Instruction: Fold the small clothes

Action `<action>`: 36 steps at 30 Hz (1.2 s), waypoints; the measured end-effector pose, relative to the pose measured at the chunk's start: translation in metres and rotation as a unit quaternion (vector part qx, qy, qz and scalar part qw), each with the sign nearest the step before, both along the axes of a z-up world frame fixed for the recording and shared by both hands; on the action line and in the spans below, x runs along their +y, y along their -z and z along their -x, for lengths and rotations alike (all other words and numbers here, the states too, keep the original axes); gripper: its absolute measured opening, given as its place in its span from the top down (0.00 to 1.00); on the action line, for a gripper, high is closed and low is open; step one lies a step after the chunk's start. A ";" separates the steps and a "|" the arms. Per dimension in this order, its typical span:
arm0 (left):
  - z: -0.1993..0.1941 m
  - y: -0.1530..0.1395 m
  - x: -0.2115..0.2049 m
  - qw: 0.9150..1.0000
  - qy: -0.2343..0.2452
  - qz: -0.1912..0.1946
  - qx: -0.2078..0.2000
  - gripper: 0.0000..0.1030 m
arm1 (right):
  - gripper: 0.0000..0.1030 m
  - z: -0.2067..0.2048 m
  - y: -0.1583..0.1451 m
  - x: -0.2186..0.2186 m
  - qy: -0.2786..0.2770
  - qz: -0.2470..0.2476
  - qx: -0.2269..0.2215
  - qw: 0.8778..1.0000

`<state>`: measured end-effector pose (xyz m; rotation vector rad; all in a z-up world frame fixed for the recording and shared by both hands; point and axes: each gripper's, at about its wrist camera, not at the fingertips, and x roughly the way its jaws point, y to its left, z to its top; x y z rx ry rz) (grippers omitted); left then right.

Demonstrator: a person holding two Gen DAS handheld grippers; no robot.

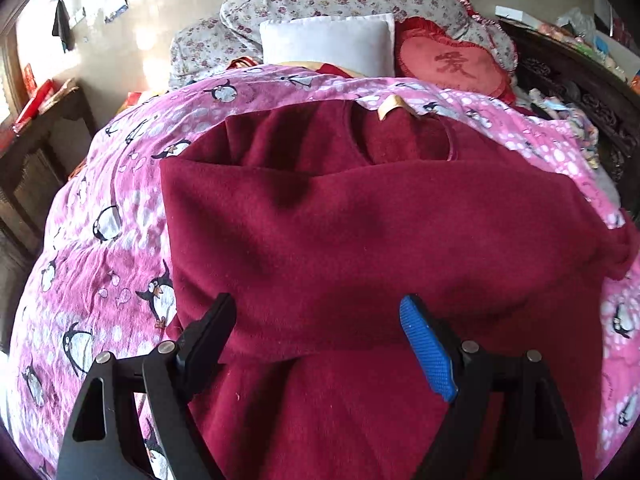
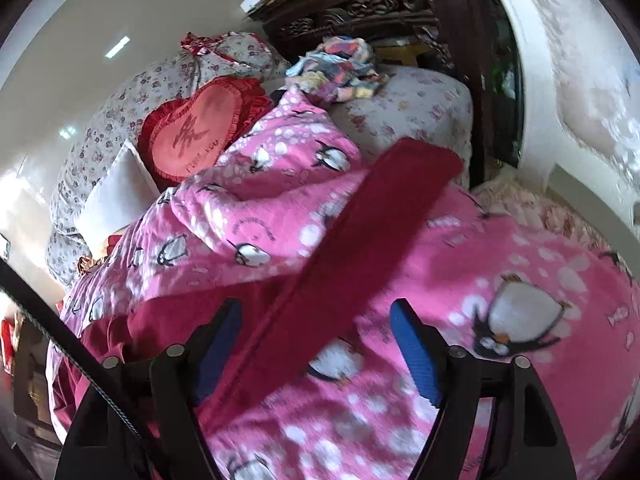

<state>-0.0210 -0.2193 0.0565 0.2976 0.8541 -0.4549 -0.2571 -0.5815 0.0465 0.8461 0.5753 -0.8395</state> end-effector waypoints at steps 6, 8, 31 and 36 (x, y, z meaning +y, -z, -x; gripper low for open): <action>-0.002 0.005 -0.003 1.000 -0.008 -0.007 0.001 0.19 | 0.15 -0.032 0.011 -0.007 -0.006 -0.003 0.059 0.998; -0.002 0.004 -0.002 1.000 -0.007 -0.007 0.000 0.19 | 0.15 -0.030 0.017 -0.006 -0.010 -0.004 0.073 0.997; -0.028 -0.016 0.040 0.998 -0.047 0.025 0.018 0.19 | 0.86 0.007 -0.022 0.008 -0.037 0.049 -0.050 0.997; -0.038 -0.042 0.084 0.994 -0.081 0.070 0.009 0.19 | 0.86 -0.044 -0.112 0.086 -0.167 0.155 -0.099 0.969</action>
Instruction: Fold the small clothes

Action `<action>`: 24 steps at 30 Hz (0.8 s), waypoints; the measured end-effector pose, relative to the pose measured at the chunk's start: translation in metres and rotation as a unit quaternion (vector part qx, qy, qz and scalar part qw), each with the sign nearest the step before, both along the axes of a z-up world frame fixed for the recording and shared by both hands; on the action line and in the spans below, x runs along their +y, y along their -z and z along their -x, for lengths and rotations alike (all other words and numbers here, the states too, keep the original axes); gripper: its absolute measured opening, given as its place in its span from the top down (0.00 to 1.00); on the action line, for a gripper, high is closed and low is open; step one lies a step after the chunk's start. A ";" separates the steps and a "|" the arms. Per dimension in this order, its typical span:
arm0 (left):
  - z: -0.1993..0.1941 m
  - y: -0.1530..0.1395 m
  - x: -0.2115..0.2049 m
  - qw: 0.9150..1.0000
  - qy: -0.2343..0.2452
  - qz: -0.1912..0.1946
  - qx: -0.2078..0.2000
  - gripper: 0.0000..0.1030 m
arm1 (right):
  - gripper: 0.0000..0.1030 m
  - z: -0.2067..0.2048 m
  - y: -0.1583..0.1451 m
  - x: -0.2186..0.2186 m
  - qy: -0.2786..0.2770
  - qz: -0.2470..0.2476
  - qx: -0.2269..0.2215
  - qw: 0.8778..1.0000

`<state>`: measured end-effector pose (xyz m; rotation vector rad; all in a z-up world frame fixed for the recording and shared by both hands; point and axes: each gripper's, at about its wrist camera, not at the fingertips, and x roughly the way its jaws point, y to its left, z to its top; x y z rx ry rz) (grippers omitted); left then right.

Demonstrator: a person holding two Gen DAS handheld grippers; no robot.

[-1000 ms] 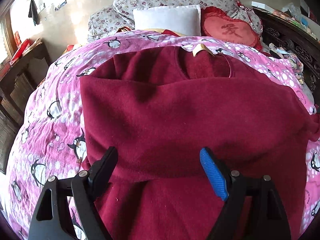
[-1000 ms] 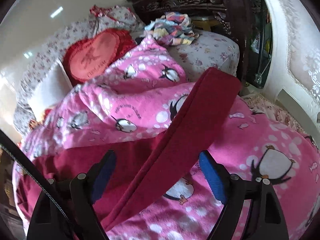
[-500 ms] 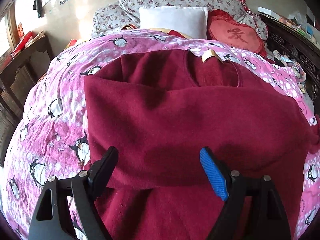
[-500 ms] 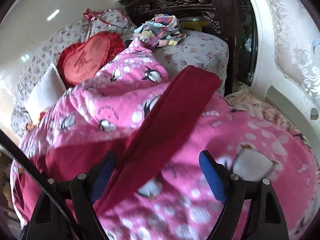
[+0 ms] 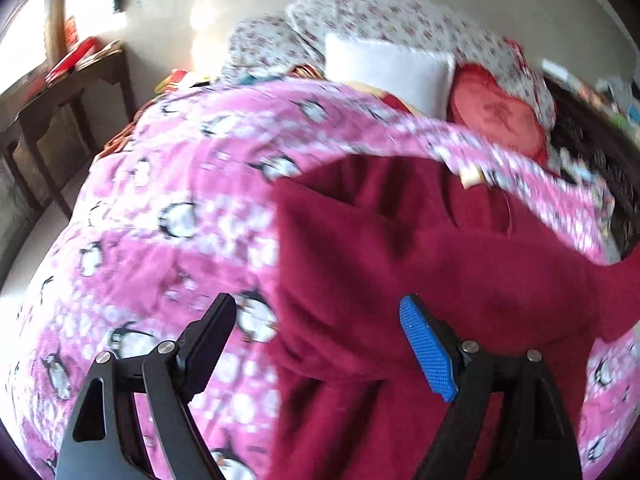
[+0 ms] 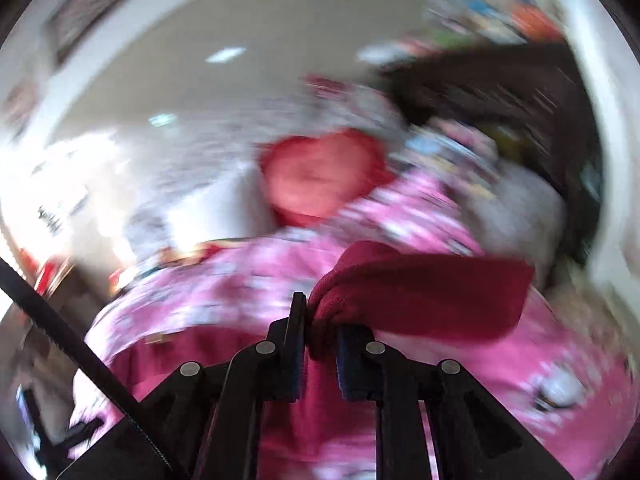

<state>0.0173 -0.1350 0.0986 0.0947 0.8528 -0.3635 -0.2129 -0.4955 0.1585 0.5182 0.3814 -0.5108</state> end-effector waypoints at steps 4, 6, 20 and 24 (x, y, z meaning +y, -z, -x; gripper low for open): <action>-0.011 -0.009 0.034 0.999 -0.033 0.023 -0.004 0.18 | 0.86 -0.064 -0.017 0.090 -0.147 0.049 0.014 0.988; -0.015 -0.007 0.044 0.999 -0.047 0.028 0.000 0.18 | 0.86 -0.099 0.000 0.135 -0.223 0.050 0.031 0.973; -0.016 0.020 0.021 0.998 -0.002 0.041 0.040 0.18 | 0.25 -0.122 0.069 0.148 -0.239 -0.012 0.082 0.968; -0.012 0.016 0.021 0.999 -0.007 0.025 0.019 0.18 | 0.26 -0.144 0.065 0.169 -0.272 0.005 0.086 0.958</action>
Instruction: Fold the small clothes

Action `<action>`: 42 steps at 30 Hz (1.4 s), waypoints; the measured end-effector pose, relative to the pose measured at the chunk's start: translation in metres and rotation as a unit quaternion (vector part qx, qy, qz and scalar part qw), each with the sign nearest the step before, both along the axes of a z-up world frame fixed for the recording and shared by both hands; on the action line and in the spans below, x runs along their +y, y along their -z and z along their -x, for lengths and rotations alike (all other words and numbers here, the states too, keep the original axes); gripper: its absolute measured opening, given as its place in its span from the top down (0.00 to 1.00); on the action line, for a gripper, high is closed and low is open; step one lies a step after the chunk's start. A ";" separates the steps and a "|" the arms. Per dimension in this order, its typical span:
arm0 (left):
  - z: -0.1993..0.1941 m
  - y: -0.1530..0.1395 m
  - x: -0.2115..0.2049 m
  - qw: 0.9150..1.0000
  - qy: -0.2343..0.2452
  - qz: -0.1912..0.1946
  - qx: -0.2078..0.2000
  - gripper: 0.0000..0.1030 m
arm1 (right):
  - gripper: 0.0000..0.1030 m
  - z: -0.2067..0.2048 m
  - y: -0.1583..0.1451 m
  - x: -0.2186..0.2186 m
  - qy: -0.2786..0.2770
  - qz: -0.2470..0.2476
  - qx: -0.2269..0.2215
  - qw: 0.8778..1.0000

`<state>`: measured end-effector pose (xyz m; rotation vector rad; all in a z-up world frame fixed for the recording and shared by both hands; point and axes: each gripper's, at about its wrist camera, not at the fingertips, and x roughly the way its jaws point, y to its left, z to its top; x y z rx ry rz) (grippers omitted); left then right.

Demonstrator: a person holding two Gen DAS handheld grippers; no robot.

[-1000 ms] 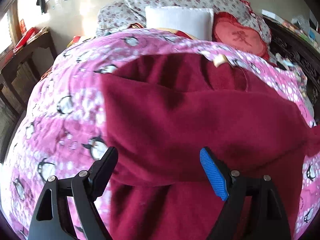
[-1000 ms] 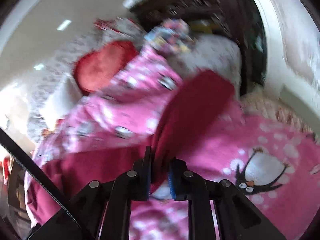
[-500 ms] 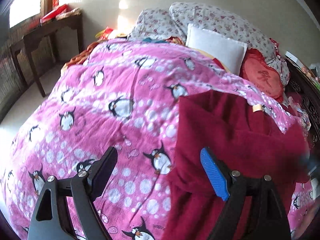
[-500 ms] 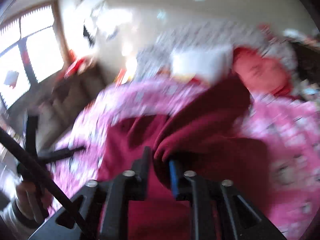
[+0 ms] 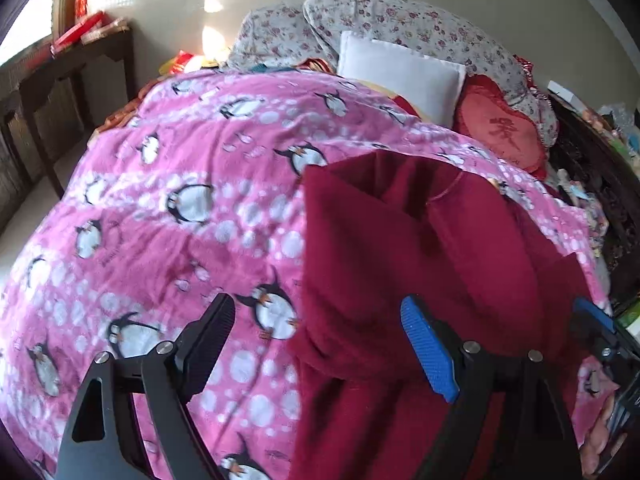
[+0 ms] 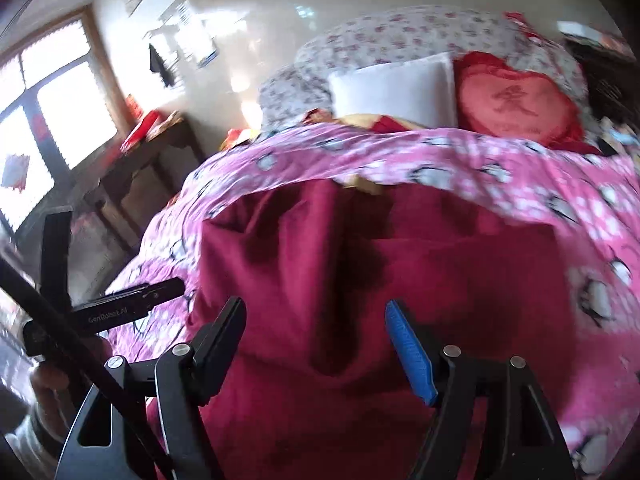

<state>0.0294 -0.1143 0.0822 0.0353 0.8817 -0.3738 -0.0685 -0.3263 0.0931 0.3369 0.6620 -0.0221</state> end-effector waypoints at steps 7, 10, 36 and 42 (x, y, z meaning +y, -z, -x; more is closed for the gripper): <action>-0.014 0.001 0.031 0.999 -0.035 0.002 0.001 0.18 | 0.54 -0.064 0.016 0.066 -0.041 0.145 0.038 0.988; -0.017 0.003 0.039 0.999 -0.041 0.007 0.006 0.18 | 0.54 -0.097 0.036 0.064 -0.019 0.161 0.082 0.983; -0.025 0.014 0.013 1.000 -0.015 0.008 0.010 0.14 | 0.31 0.040 0.009 -0.010 0.039 0.023 0.001 0.999; -0.031 0.027 -0.038 0.999 0.026 -0.028 -0.004 0.58 | 0.30 0.092 0.015 -0.092 0.154 0.004 0.017 0.988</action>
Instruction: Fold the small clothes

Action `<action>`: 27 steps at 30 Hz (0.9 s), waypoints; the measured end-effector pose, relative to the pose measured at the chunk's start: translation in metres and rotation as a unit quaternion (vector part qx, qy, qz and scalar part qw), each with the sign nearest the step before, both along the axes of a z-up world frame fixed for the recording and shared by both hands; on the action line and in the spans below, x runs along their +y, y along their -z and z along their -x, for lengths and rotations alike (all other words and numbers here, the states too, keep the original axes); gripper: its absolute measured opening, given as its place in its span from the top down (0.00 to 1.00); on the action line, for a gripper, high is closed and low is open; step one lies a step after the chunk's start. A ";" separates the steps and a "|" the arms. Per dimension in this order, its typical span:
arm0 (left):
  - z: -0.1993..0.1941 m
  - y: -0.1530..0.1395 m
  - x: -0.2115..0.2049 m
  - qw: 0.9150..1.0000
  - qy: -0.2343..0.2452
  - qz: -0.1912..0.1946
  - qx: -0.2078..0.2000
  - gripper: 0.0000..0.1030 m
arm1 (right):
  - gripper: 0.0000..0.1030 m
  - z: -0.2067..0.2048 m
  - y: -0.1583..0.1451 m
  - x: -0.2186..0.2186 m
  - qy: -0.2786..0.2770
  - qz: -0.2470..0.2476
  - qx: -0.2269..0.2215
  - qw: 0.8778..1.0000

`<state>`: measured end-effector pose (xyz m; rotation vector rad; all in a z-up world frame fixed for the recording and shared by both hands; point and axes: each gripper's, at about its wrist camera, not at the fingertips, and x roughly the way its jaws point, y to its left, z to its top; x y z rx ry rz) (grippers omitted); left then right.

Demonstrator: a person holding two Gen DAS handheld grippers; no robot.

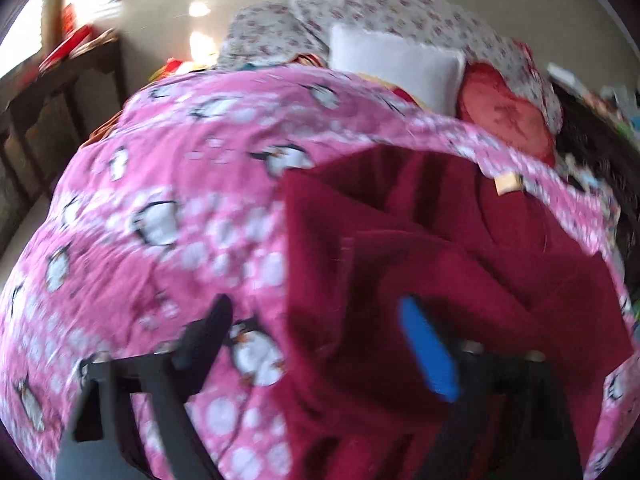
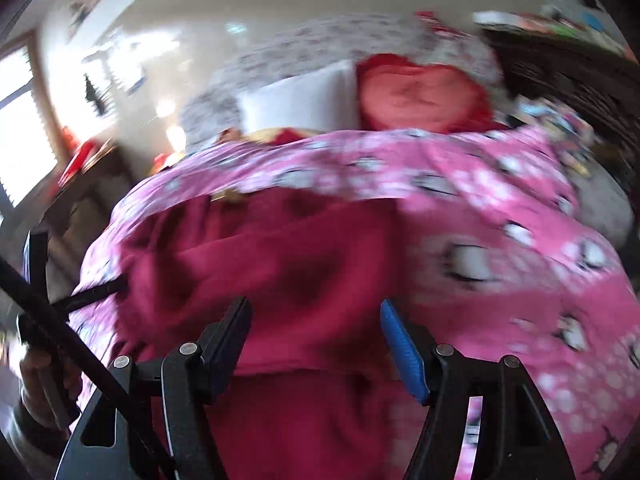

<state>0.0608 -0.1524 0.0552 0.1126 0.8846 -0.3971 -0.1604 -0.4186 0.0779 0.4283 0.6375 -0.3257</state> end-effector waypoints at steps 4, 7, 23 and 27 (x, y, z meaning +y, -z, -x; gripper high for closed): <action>0.004 0.001 -0.023 0.999 0.010 -0.041 -0.014 0.87 | 0.30 0.012 0.001 -0.019 0.029 -0.004 -0.005 1.000; 0.011 -0.024 -0.011 0.999 0.022 -0.009 -0.028 0.89 | 0.30 0.000 0.000 -0.033 0.036 -0.001 -0.003 0.999; 0.004 -0.028 0.048 0.998 0.009 0.050 -0.036 0.85 | 0.18 -0.063 0.006 -0.024 0.032 0.021 0.019 0.999; 0.000 -0.031 0.050 0.998 0.015 0.060 -0.020 0.77 | 0.18 -0.066 -0.006 -0.003 -0.001 0.023 -0.001 1.000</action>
